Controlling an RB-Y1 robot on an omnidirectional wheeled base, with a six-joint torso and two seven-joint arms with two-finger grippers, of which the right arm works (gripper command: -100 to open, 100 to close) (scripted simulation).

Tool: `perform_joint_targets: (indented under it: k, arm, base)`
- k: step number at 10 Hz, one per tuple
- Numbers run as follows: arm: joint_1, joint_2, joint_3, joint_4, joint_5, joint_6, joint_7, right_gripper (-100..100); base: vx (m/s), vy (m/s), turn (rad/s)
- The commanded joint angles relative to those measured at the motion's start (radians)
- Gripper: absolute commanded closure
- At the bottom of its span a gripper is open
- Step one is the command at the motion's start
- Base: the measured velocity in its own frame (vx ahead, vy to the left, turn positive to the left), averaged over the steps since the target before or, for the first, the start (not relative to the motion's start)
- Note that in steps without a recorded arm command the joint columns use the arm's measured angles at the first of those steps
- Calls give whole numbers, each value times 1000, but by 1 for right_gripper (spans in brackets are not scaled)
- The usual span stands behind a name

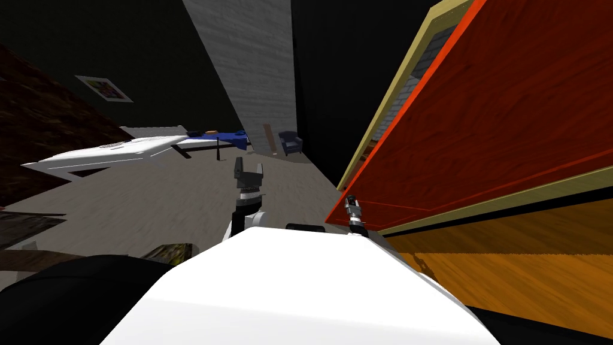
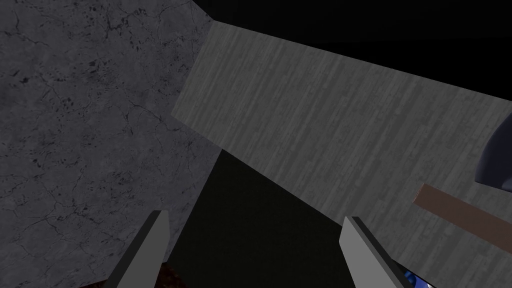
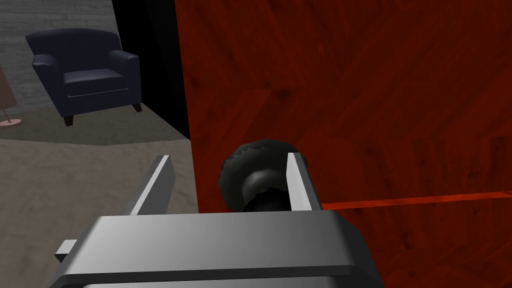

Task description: Pull the door open

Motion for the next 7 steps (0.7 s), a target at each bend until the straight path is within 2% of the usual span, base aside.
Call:
perform_joint_targets:
  k: [1, 2, 7]
  arm:
    - [-1, 28, 20, 30, 6, 16, -7, 100]
    - [-13, 47, 13, 33, 7, 30, 10, 100]
    - [-25, 65, 6, 35, 8, 44, 27, 100]
  base:
    - [-43, -22, 12]
    - [-90, -34, 60]
    - [-60, -29, 33]
